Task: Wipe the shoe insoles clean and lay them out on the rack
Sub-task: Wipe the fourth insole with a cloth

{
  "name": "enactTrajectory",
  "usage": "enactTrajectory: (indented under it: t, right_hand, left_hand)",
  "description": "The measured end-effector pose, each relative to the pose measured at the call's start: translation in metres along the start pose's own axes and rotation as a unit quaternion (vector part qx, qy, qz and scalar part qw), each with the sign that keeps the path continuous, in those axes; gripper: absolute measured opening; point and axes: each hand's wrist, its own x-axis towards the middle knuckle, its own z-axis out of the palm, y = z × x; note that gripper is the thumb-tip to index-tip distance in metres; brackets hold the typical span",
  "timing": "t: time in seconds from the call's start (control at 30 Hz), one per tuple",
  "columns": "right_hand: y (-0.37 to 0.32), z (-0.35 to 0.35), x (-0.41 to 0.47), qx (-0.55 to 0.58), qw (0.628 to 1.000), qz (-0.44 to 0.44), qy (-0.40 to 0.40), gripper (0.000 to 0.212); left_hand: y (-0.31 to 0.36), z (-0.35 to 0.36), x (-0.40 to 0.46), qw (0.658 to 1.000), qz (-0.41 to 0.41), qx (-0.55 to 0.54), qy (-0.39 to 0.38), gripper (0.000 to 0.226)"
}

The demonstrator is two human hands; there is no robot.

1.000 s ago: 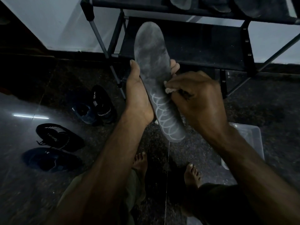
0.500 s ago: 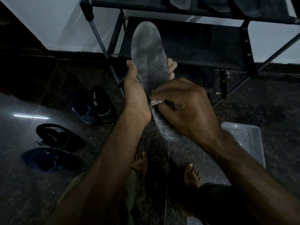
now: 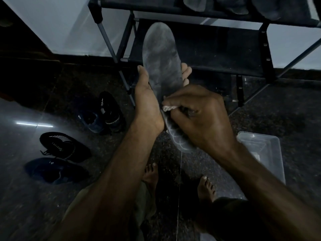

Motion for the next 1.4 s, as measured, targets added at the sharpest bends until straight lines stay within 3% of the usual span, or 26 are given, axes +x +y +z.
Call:
enactTrajectory:
  t: [0.23,0.43,0.63,0.73,0.9,1.07,1.17,1.27,1.4]
  right_hand:
    - [0.012,-0.006,0.004,0.02,0.995,0.072,0.06,0.016]
    - [-0.008,0.004,-0.001,0.108,0.993,0.042,0.007,0.015]
    - [0.013,-0.01,0.005,0.015,0.998,0.057,0.03,0.014]
    - [0.011,-0.008,0.004,0.03,0.997,0.064,0.041,0.014]
    - [-0.005,0.003,-0.001,0.068,0.998,0.007,-0.005,0.015]
    - [0.009,-0.004,0.003,-0.018,0.999,0.018,0.022,0.013]
    - [0.015,-0.009,0.005,0.067,0.992,0.103,0.039,0.014]
    - [0.015,-0.017,0.009,0.226,0.951,0.197,0.07,0.01]
    - [0.015,-0.022,0.012,0.31,0.917,0.24,0.069,0.012]
  left_hand:
    - [-0.003,0.004,-0.002,1.0,-0.014,-0.006,-0.012,0.082]
    - [-0.001,0.0,-0.001,1.0,0.011,0.018,0.0,0.083]
    - [-0.001,0.003,-0.001,1.0,-0.003,-0.013,0.001,0.079]
    - [-0.001,0.002,0.0,1.0,-0.002,-0.001,0.002,0.079]
    - [0.001,-0.001,-0.001,1.0,0.012,0.019,0.022,0.08]
    - [-0.001,0.003,-0.002,1.0,-0.017,-0.001,0.008,0.077]
    - [0.001,0.003,-0.003,1.0,-0.014,0.005,-0.01,0.082]
    - [0.001,0.004,-0.004,1.0,0.002,0.018,-0.02,0.086]
    - [0.002,0.002,-0.001,0.999,0.025,0.015,-0.018,0.081]
